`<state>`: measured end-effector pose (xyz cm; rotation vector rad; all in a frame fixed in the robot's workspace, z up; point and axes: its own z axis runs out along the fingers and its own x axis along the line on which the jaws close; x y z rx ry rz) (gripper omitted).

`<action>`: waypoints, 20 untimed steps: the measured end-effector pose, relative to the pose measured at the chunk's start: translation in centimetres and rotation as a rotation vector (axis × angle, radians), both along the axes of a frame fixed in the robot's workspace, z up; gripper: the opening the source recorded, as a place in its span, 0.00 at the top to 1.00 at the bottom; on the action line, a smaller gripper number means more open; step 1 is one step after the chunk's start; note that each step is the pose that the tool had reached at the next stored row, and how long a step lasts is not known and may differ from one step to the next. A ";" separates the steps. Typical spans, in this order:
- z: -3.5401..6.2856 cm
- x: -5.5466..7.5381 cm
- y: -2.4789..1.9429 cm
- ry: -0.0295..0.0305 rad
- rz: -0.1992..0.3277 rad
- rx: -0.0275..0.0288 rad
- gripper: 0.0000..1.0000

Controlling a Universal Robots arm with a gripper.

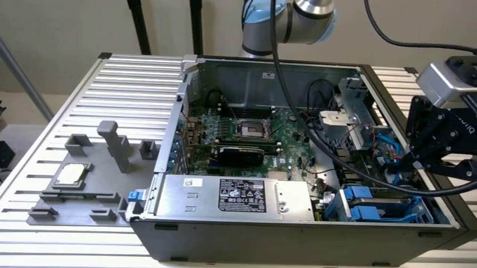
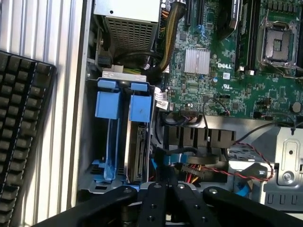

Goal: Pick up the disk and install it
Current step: 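Insert the first disk wire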

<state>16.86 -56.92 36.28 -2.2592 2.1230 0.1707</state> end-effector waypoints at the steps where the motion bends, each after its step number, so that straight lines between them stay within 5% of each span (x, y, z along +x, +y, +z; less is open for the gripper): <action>1: -0.19 0.0 0.04 0.0000 0.000 -0.0002 0.88; 5: -0.84 -0.3 0.49 0.0000 0.003 -0.0001 0.86; 11: -0.99 -1.7 0.66 0.0000 0.012 -0.0001 0.62; 13: -1.00 -2.4 0.63 0.0000 0.013 -0.0001 0.62; 20: -1.00 -2.8 -1.95 0.0000 0.013 0.0034 0.62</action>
